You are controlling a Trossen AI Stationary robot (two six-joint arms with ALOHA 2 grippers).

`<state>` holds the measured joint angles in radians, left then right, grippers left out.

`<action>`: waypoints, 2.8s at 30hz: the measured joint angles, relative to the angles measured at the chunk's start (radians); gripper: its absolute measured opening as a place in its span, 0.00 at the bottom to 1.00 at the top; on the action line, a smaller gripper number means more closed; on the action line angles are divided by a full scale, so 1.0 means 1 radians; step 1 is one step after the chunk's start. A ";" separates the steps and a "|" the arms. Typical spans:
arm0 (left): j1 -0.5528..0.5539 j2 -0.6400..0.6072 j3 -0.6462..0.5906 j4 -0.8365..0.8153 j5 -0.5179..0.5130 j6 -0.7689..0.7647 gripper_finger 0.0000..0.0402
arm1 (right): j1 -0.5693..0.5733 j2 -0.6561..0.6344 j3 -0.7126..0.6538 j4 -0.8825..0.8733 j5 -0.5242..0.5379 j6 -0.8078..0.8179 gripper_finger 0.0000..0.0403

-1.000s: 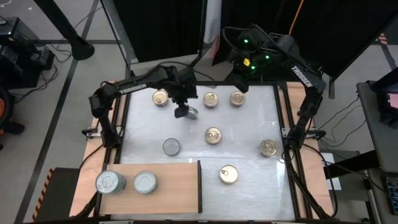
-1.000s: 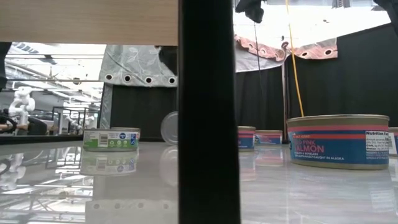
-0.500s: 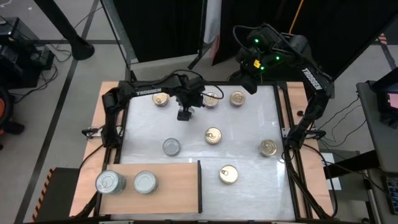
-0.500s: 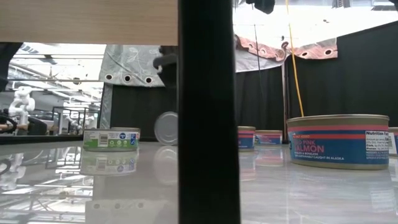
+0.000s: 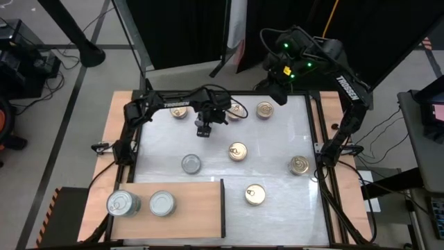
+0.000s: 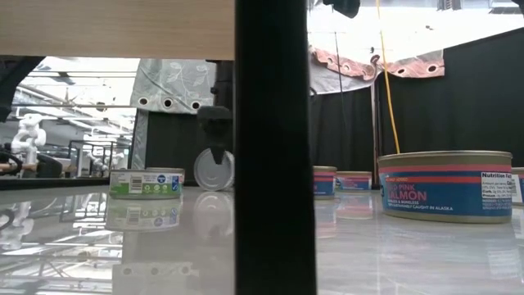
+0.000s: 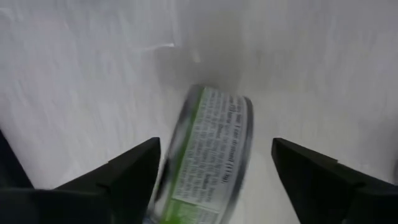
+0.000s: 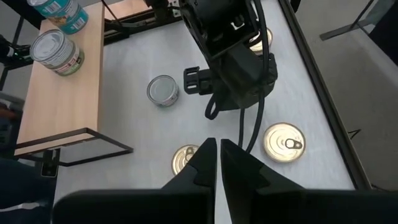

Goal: Stack canned seafood by type on shelf
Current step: Stack the green tuna can on top of the green tuna can on the shelf

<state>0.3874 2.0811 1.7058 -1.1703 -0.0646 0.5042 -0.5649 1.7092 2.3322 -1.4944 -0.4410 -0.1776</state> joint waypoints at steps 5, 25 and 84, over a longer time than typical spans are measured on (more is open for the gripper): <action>0.006 0.000 -0.008 -0.032 -0.001 -0.003 0.63 | -0.005 0.000 0.000 0.001 0.000 -0.025 0.03; -0.016 -0.259 0.100 -0.280 0.255 -0.436 0.39 | 0.018 0.000 0.000 0.008 -0.006 0.018 0.03; -0.872 -0.733 -0.180 -0.040 0.481 -1.231 0.38 | 0.496 0.000 0.000 0.078 0.053 0.381 0.03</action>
<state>-0.4847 1.3479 1.5257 -1.2106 0.4165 -0.7273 -0.0692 1.7092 2.3322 -1.4169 -0.3878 0.2036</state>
